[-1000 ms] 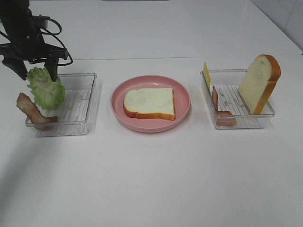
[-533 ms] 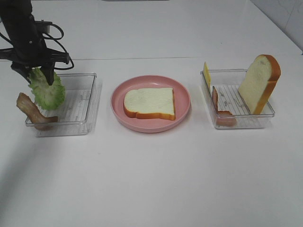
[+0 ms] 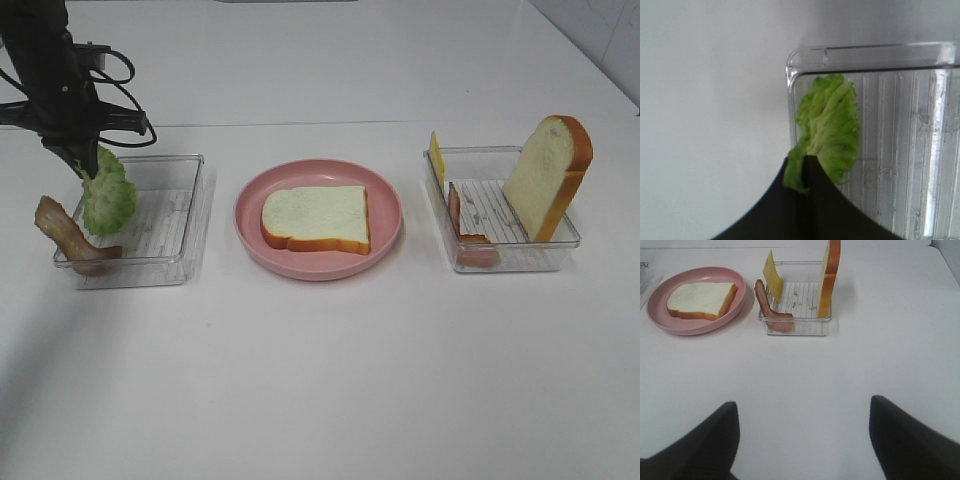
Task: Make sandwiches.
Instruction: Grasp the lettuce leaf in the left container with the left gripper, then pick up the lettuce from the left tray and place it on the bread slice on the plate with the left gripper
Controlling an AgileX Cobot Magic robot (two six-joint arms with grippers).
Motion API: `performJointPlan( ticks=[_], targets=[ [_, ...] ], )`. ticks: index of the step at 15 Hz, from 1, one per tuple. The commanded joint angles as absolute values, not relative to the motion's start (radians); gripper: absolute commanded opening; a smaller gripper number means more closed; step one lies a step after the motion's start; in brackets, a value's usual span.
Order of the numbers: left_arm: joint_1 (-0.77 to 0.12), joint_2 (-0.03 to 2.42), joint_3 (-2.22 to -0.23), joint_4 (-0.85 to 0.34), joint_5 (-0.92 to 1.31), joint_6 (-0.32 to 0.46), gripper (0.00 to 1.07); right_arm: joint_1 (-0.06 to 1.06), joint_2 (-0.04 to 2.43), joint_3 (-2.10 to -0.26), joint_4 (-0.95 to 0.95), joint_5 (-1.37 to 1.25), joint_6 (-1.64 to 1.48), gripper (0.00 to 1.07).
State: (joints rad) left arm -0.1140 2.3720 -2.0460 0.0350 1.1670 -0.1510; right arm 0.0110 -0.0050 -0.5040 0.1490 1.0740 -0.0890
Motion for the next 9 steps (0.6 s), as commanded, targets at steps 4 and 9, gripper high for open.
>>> performJointPlan(
  ticks=[4, 9],
  targets=[
    [-0.116, 2.346, -2.061, -0.037, 1.188, -0.151, 0.00, 0.004, -0.022, -0.501, 0.147, 1.062, -0.101, 0.70],
    [-0.116, 2.269, -2.103, -0.144, 1.150, -0.150, 0.00, 0.004, -0.022, -0.501, 0.147, 1.062, -0.101, 0.70]
  ],
)
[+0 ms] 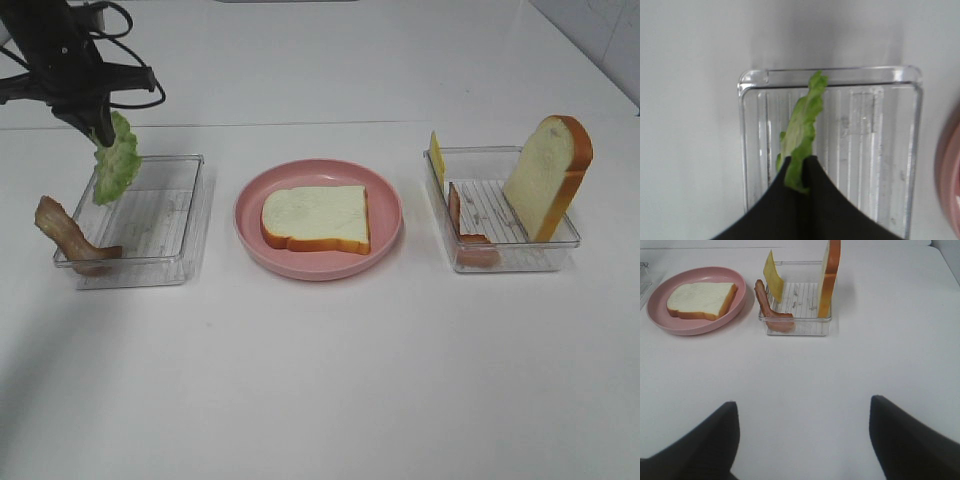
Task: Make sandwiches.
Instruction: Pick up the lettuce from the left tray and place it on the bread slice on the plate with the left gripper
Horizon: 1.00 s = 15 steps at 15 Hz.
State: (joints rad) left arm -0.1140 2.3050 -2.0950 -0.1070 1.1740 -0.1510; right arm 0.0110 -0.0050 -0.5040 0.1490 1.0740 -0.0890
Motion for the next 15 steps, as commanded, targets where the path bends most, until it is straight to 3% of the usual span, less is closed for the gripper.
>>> performJointPlan(
  ticks=[1, 4, 6, 9, 11, 15],
  targets=[
    [-0.116, 2.262, -2.103, -0.158, 1.142, -0.150, 0.00, 0.004, -0.022, -0.501, 0.147, 1.062, -0.101, 0.70],
    [-0.116, 2.240, -2.103, -0.322, 1.106, -0.090, 0.00, 0.004, -0.022, -0.501, 0.147, 1.062, -0.101, 0.70],
    [-0.119, 2.243, -2.103, -0.541, 1.072, 0.009, 0.00, 0.004, -0.022, -0.501, 0.147, 1.062, -0.101, 0.70],
    [-0.140, 2.245, -2.101, -0.724, 1.039, 0.121, 0.00, 0.004, -0.022, -0.501, 0.147, 1.062, -0.101, 0.70],
    [-0.198, 2.245, -2.101, -0.742, 1.002, 0.163, 0.00, 0.004, -0.022, -0.501, 0.147, 1.062, -0.101, 0.70],
    [-0.292, 2.245, -2.101, -0.743, 0.930, 0.164, 0.00, 0.004, -0.022, -0.501, 0.147, 1.062, -0.101, 0.70]
  ],
)
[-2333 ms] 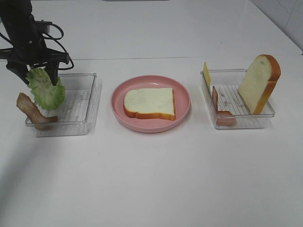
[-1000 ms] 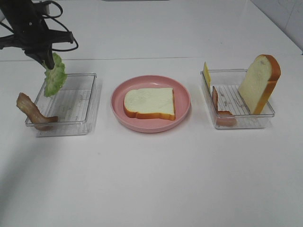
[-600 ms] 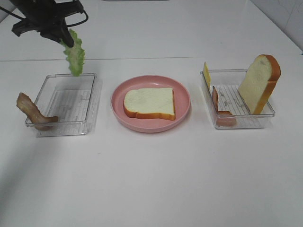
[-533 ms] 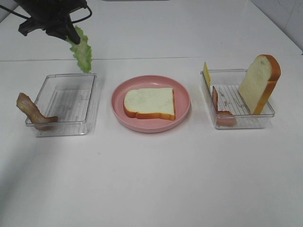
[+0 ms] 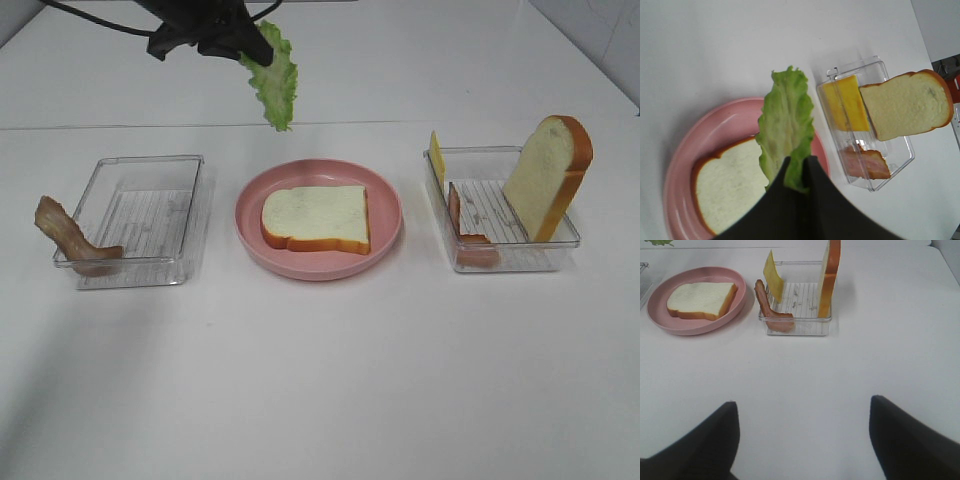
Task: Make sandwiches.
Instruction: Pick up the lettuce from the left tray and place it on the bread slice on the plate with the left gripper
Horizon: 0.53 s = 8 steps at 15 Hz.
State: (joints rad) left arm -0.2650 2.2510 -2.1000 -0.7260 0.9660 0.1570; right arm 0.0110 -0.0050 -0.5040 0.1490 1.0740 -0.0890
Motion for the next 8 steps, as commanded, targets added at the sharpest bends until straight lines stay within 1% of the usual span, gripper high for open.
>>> performJointPlan(
  ticks=[1, 6, 7, 8],
  targets=[
    [-0.302, 2.245, -2.101, -0.744, 0.922, 0.164, 0.00, 0.004, -0.022, -0.501, 0.147, 1.062, -0.101, 0.70],
    [-0.395, 2.289, -2.101, -0.754, 0.899, 0.164, 0.00, 0.004, -0.022, -0.501, 0.147, 1.062, -0.101, 0.70],
    [-0.416, 2.339, -2.101, -0.814, 0.903, 0.164, 0.00, 0.004, -0.022, -0.501, 0.147, 1.062, -0.101, 0.70],
    [-0.416, 2.353, -2.101, -0.838, 0.903, 0.164, 0.00, 0.004, -0.022, -0.501, 0.147, 1.062, -0.101, 0.70]
  ],
)
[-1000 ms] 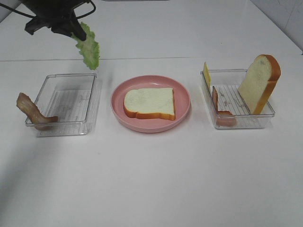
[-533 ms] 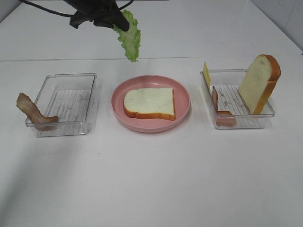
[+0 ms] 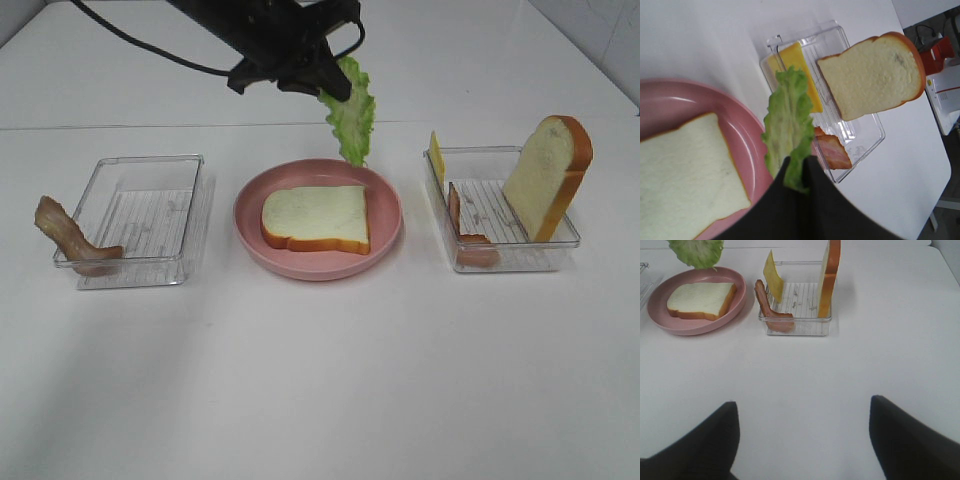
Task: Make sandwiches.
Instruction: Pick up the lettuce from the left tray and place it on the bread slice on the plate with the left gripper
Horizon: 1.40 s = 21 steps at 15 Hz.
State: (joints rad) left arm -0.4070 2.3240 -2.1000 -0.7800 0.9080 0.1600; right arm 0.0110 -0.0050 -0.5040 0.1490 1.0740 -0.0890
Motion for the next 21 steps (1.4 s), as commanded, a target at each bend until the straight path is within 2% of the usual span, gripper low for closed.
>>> performJointPlan(
  ticks=[1, 4, 6, 10, 12, 14, 15, 20, 21],
  targets=[
    [-0.420, 2.375, -2.101, -0.877, 0.903, 0.164, 0.00, 0.004, -0.022, -0.501, 0.147, 1.062, -0.101, 0.70],
    [-0.420, 2.420, -2.101, -0.884, 0.901, 0.165, 0.00, 0.004, -0.022, -0.501, 0.147, 1.062, -0.101, 0.70],
    [-0.419, 2.448, -2.101, -0.818, 0.898, 0.163, 0.00, 0.004, -0.022, -0.501, 0.147, 1.062, -0.101, 0.70],
    [-0.414, 2.504, -2.101, -0.839, 0.922, 0.161, 0.00, 0.004, -0.022, -0.501, 0.147, 1.062, -0.101, 0.70],
    [-0.410, 2.509, -2.101, -0.800, 0.932, 0.161, 0.00, 0.004, -0.022, -0.501, 0.147, 1.062, -0.101, 0.70],
    [-0.388, 2.507, -2.101, -0.790, 0.946, 0.159, 0.00, 0.004, -0.022, -0.501, 0.147, 1.062, -0.101, 0.70],
    [-0.357, 2.507, -2.101, -0.774, 0.971, 0.133, 0.00, 0.004, -0.022, -0.501, 0.147, 1.062, -0.101, 0.70],
    [-0.332, 2.507, -2.101, -0.759, 1.013, 0.111, 0.00, 0.004, -0.022, -0.501, 0.147, 1.062, -0.101, 0.70],
    [-0.332, 2.507, -2.101, -0.755, 1.013, 0.111, 0.06, 0.004, -0.022, -0.501, 0.147, 1.062, -0.101, 0.70]
  ],
)
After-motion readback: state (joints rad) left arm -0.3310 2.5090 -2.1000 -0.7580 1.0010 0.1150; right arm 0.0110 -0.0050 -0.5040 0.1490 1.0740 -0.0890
